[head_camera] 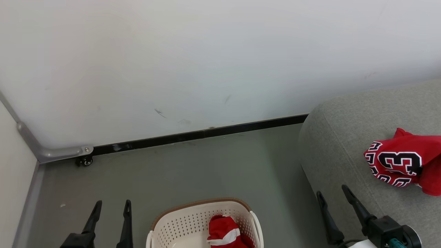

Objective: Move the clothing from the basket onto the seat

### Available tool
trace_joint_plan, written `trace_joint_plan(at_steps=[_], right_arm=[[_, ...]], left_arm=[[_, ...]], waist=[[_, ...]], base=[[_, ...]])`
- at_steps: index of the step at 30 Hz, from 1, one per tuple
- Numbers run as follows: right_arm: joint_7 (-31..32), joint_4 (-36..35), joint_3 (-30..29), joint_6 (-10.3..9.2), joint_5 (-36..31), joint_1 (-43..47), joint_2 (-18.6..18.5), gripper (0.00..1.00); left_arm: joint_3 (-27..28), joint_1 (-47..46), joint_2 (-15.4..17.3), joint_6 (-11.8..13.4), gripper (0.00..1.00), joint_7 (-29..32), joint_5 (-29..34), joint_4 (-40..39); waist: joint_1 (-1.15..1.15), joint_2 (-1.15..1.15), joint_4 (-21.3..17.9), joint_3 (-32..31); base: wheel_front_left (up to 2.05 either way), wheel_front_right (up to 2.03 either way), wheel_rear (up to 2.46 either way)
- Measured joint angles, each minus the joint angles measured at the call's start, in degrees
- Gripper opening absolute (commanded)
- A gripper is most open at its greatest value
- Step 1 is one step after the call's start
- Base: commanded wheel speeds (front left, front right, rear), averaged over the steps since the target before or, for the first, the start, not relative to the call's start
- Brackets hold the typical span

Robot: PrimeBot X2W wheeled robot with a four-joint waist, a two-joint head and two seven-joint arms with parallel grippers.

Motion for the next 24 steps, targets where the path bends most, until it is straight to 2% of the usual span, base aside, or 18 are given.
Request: trace_joint_plan(at_steps=[13,24], right_arm=[[0.44,-3.09,-0.19,0.00,-0.02,1.30,0.14,1.00],[0.56,-5.60,-0.12,0.00,0.23,1.27,0.21,1.00]], left_arm=[[0.49,0.36,-0.56,-0.77,1.00,0.00,1.15,-0.45],[-0.36,0.09,0.11,-2.78,1.00,0.00,2.86,-0.23]], waist=[[0.00,0.00,-0.30,0.84],[0.00,0.00,-0.57,2.60]], base=[[0.00,0.00,0.00],[0.00,0.00,0.00]])
